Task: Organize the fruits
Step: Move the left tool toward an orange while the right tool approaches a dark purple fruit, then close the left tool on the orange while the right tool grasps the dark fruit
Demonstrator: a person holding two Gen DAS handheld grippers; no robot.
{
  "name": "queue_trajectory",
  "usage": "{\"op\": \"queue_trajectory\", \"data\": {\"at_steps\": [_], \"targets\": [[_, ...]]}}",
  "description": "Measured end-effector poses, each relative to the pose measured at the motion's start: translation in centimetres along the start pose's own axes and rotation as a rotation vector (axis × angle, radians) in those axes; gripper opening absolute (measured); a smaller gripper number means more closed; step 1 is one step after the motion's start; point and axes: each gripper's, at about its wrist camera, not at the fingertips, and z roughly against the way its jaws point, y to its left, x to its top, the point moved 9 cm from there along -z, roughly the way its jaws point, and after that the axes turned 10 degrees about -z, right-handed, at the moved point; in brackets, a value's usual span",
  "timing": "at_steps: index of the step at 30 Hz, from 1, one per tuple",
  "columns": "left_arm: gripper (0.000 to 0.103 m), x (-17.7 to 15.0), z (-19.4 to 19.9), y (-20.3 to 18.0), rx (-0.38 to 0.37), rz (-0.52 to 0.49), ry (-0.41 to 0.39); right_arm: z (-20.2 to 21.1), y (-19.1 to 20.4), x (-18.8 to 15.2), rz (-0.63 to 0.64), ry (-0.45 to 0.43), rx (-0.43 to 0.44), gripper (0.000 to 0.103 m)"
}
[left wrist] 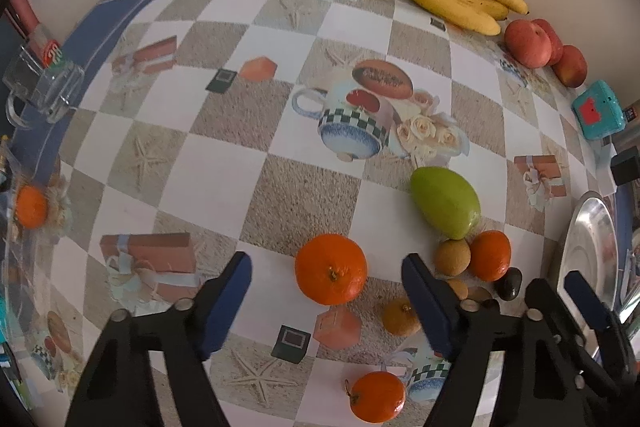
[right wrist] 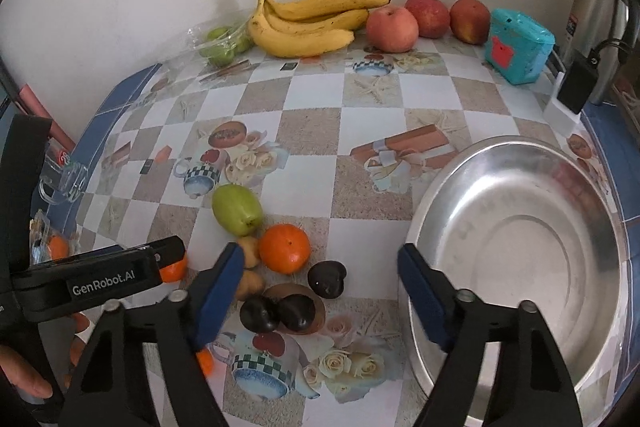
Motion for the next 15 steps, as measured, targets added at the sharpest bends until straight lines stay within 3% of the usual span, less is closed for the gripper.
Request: {"op": "queue_trajectory", "data": {"at_steps": [6, 15], "targets": [[0.064, -0.2, -0.5, 0.4, -0.039, 0.032, 0.024, -1.3, -0.4, -0.9, -0.001, 0.045, -0.005, 0.061], [0.050, -0.4, -1.3, 0.4, -0.034, 0.030, 0.044, -2.7, -0.7, -1.5, -0.008, 0.079, 0.001, 0.047]]}}
